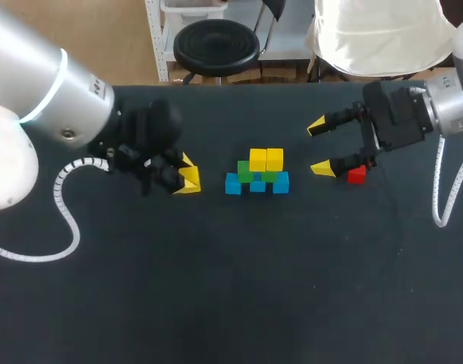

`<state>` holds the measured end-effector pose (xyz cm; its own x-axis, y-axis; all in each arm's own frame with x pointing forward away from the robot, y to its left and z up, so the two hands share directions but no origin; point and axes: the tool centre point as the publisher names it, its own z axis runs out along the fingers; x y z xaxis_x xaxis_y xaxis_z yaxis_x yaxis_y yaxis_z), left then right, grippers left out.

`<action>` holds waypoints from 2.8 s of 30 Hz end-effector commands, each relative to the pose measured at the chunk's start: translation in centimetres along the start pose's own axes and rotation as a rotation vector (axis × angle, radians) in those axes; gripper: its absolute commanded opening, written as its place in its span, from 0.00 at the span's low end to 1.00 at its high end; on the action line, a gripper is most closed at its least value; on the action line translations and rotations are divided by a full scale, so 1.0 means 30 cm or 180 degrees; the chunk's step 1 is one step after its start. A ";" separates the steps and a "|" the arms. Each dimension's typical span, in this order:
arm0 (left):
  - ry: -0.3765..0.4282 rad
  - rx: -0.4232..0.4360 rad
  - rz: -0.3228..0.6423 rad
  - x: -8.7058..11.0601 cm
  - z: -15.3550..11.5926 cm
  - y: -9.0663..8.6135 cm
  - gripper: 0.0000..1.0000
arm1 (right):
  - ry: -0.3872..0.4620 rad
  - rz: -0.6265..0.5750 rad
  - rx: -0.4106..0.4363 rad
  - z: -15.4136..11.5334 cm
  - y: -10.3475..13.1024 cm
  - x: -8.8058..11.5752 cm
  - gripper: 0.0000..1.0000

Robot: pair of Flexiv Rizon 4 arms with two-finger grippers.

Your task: Place the blue cubes, place green cubes on the blue cubes, place the yellow cubes on the green cubes, then place the red cubes on the yellow cubes, and place purple cube on the red cubes.

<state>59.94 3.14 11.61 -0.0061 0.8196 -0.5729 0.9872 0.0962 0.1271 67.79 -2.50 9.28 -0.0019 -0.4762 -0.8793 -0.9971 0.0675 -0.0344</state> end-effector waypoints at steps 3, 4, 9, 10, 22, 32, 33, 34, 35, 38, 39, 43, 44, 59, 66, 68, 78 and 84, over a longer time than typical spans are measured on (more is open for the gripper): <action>0.0188 0.0141 -0.0024 -0.035 0.030 0.038 0.00 | -0.0004 -0.0002 0.0000 0.000 0.000 0.000 1.00; 0.0225 0.0153 -0.0018 -0.038 0.037 0.041 0.00 | -0.0004 -0.0002 0.0000 0.000 0.000 0.000 1.00; 0.0326 0.0195 -0.0024 -0.062 0.069 0.064 0.00 | -0.0004 -0.0002 0.0000 0.000 0.000 0.000 1.00; 0.0342 0.0185 -0.0011 -0.068 0.075 0.070 0.00 | -0.0004 -0.0002 0.0000 0.000 0.000 0.000 1.00; 0.0384 0.0018 -0.0038 -0.076 0.115 0.105 0.00 | -0.0004 -0.0002 0.0000 0.000 0.000 0.000 1.00; 0.0384 0.0018 -0.0038 -0.076 0.115 0.105 0.00 | -0.0004 -0.0002 0.0000 0.000 0.000 0.000 1.00; 0.0384 0.0018 -0.0038 -0.076 0.115 0.105 0.00 | -0.0004 -0.0002 0.0000 0.000 0.000 0.000 1.00; 0.0384 0.0018 -0.0038 -0.076 0.115 0.105 0.00 | -0.0004 -0.0002 0.0000 0.000 0.000 0.000 1.00; 0.0384 0.0018 -0.0038 -0.076 0.115 0.105 0.00 | -0.0004 -0.0002 0.0000 0.000 0.000 0.000 1.00; 0.0524 0.0139 -0.0152 -0.108 0.135 0.149 0.00 | -0.0004 -0.0002 0.0000 0.000 0.000 0.000 1.00; 0.0533 0.0142 -0.0151 -0.121 0.140 0.161 0.00 | -0.0004 -0.0002 0.0000 0.000 0.000 0.000 1.00; 0.0575 0.0110 -0.0135 -0.173 0.145 0.184 0.00 | -0.0004 -0.0002 0.0000 0.000 0.000 0.000 1.00; 0.0573 0.0104 -0.0127 -0.185 0.151 0.184 0.00 | -0.0004 -0.0002 0.0000 0.000 0.000 0.000 1.00; 0.0325 0.0461 -0.0606 -0.165 0.230 0.189 0.00 | -0.0004 -0.0002 0.0000 0.000 0.000 0.000 1.00; 0.0180 0.0543 -0.0576 -0.163 0.238 0.184 0.00 | -0.0004 -0.0002 0.0000 0.000 0.000 0.000 1.00; 0.0075 0.0685 -0.0527 -0.163 0.245 0.183 0.00 | -0.0004 -0.0002 0.0000 0.000 0.000 0.000 1.00; 0.0022 0.0726 -0.0404 -0.172 0.249 0.178 0.00 | -0.0004 -0.0002 0.0000 0.000 0.000 0.000 1.00; 0.0040 0.0686 -0.0381 -0.162 0.255 0.176 0.00 | -0.0004 -0.0002 0.0000 0.000 0.000 0.000 1.00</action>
<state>66.45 -4.67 9.03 -0.1285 0.8185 -0.5600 0.9900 0.0729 -0.1206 67.78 -2.49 9.29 -0.0019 -0.4762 -0.8793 -0.9971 0.0674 -0.0343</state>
